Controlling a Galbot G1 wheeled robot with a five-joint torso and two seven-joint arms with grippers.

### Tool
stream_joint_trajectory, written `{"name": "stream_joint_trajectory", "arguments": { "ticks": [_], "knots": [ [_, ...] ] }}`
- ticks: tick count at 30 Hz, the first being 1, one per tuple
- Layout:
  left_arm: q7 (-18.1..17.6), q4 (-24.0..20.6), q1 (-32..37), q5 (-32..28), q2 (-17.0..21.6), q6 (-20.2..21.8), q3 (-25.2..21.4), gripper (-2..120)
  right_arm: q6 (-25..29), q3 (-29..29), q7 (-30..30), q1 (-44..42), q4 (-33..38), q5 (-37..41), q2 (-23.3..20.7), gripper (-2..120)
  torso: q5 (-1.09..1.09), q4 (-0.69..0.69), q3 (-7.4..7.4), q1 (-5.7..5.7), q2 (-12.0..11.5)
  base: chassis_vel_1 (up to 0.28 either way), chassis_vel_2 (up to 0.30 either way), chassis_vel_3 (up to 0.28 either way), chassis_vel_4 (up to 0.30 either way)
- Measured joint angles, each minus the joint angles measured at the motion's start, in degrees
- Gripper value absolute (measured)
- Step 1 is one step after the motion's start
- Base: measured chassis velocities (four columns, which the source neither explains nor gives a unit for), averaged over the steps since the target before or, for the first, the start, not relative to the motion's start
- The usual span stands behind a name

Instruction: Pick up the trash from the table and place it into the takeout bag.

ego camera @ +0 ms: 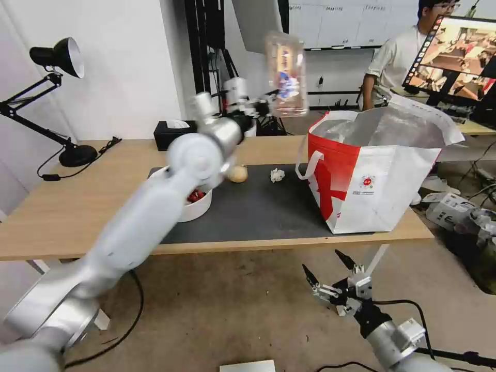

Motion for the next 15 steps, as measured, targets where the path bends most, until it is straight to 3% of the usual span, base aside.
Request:
{"name": "stream_joint_trajectory", "arguments": {
  "ticks": [2,3,7,12,15],
  "knots": [
    [0.07,5.13,-3.57,4.9,-5.05,-1.02,4.17,0,0.45,-0.05,-0.06,-0.1,-0.77,-0.25,0.27,100,0.01,-0.01,0.0,0.0,0.0,0.0,0.0,0.0,0.0],
    [0.07,5.13,-3.57,4.9,-5.05,-1.02,4.17,0,0.45,-0.05,-0.06,-0.1,-0.77,-0.25,0.27,100,0.01,-0.01,0.0,0.0,0.0,0.0,0.0,0.0,0.0],
    [1.19,11.11,-7.11,12.07,-11.07,-1.24,7.62,0,0.57,0.32,-0.09,0.27,-1.3,-0.24,-0.02,100,0.01,-0.02,0.0,0.0,0.0,0.0,0.0,0.0,0.0],
    [2.35,13.17,-8.16,16.35,-13.0,-1.12,10.13,0,0.62,0.76,-0.08,0.57,-1.87,0.07,-0.4,100,0.01,0.0,0.0,0.0,0.0,0.0,0.0,0.0,0.0],
    [4.24,15.38,-8.66,22.49,-13.91,-1.0,12.06,0,1.01,0.99,-0.08,0.75,-2.72,0.26,-0.71,100,0.0,-0.01,0.0,0.0,0.0,0.0,0.0,0.0,0.0]
  ]
}}
